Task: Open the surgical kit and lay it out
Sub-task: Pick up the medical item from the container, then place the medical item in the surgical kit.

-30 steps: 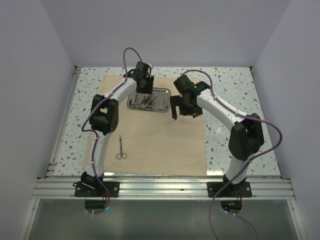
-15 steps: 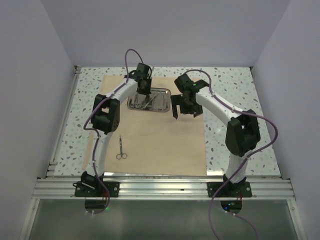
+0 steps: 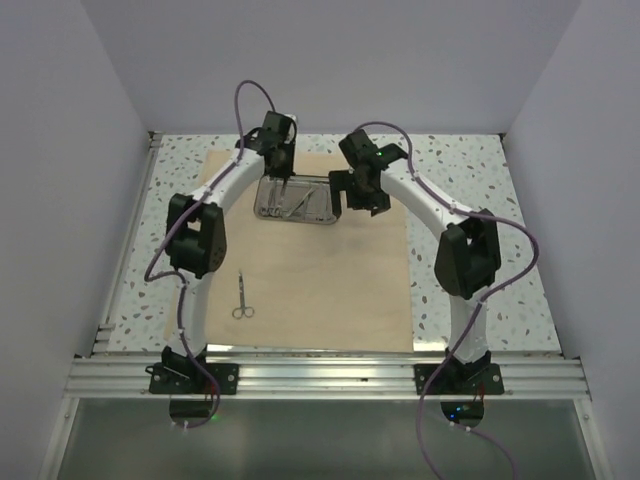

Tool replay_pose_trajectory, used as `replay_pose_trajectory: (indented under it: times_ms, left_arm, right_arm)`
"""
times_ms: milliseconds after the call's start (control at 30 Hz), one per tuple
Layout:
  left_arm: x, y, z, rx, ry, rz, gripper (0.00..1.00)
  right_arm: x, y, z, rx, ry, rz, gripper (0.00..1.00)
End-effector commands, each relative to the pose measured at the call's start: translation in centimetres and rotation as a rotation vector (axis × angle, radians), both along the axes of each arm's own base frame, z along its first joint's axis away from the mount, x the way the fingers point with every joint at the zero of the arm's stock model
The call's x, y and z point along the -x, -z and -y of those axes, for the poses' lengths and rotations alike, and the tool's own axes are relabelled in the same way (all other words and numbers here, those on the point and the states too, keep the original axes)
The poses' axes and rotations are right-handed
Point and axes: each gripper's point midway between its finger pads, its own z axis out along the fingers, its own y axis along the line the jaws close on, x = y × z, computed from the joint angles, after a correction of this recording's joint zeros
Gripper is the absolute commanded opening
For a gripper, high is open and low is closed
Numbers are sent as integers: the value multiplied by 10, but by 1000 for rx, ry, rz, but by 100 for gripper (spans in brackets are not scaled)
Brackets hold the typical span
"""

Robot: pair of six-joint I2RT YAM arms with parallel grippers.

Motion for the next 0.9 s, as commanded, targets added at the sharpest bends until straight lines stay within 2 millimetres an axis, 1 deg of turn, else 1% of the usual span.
replay_pose_trajectory:
  times_ms: [0, 33, 67, 100, 133, 167, 200, 233, 267, 300, 333, 367, 400, 433, 467, 500, 567, 600, 633, 667, 700, 733, 767, 800, 833, 867]
  left_arm:
    - [31, -90, -6, 60, -52, 116, 0]
    - [43, -90, -7, 69, -59, 102, 0]
    - [71, -82, -9, 83, -80, 60, 0]
    - [84, -80, -6, 105, -85, 48, 0]
    - [100, -74, -5, 118, -90, 29, 0]
    - [134, -63, -3, 139, -99, -14, 0]
    - [150, -58, 1, 156, -98, -30, 0]
    - [166, -53, 3, 166, -101, -51, 0]
    - [185, -60, 12, 205, -105, -50, 0]
    - [208, -38, 8, 195, -113, -112, 0]
    - [220, -33, 9, 204, -117, -129, 0]
    - [239, -26, 9, 213, -127, -153, 0]
    - [247, -24, 7, 216, -134, -161, 0]
    - [253, -27, 6, 229, -139, -153, 0]
    - [262, -19, 3, 229, -158, -177, 0]
    - [265, -17, 2, 232, -166, -183, 0]
    - [273, -12, -1, 242, -188, -206, 0]
    - [276, -12, 1, 254, -184, -219, 8]
    - [279, -13, 1, 261, -185, -222, 24]
    - [280, -17, 2, 268, -184, -222, 40]
    - [282, -20, 0, 259, -188, -220, 69]
    - [283, -27, -2, 266, -192, -206, 91]
    - [282, -33, -3, 266, -197, -195, 97]
    - [284, -35, -7, 253, -206, -193, 99]
    - [285, -39, -9, 251, -206, -186, 99]
    - [285, -44, -10, 251, -207, -180, 99]
  right_arm:
    - [-28, -14, -20, -69, 4, 48, 96]
    - [-42, -29, -27, -96, 20, 90, 96]
    - [-50, -13, -32, -85, 28, 68, 95]
    - [-57, -12, -34, -88, 38, 74, 95]
    - [-73, -25, -42, -114, 49, 118, 94]
    - [-80, -9, -47, -106, 54, 103, 93]
    - [-89, -6, -50, -111, 62, 111, 92]
    - [-101, -19, -58, -143, 71, 155, 92]
    - [-109, -17, -59, -150, 80, 166, 91]
    - [-118, -5, -63, -153, 88, 171, 89]
    - [-125, -7, -66, -172, 100, 191, 88]
    - [-129, -3, -67, -177, 106, 198, 85]
    - [-136, 1, -70, -185, 118, 216, 81]
    - [-140, 7, -70, -183, 129, 221, 78]
    - [-143, 9, -71, -190, 131, 229, 74]
    - [-149, 15, -74, -203, 140, 241, 70]
    - [-155, 20, -78, -215, 144, 252, 65]
    - [-161, 19, -82, -227, 149, 269, 64]
    - [-164, 29, -82, -223, 154, 263, 62]
    - [-167, 30, -84, -223, 158, 272, 60]
    - [-174, 26, -86, -235, 166, 297, 60]
    - [-177, 32, -85, -227, 172, 300, 60]
    - [-180, 33, -85, -224, 176, 312, 58]
    - [-186, 31, -83, -214, 192, 343, 57]
    - [-189, 37, -81, -199, 203, 346, 57]
    - [-192, 37, -77, -186, 215, 359, 55]
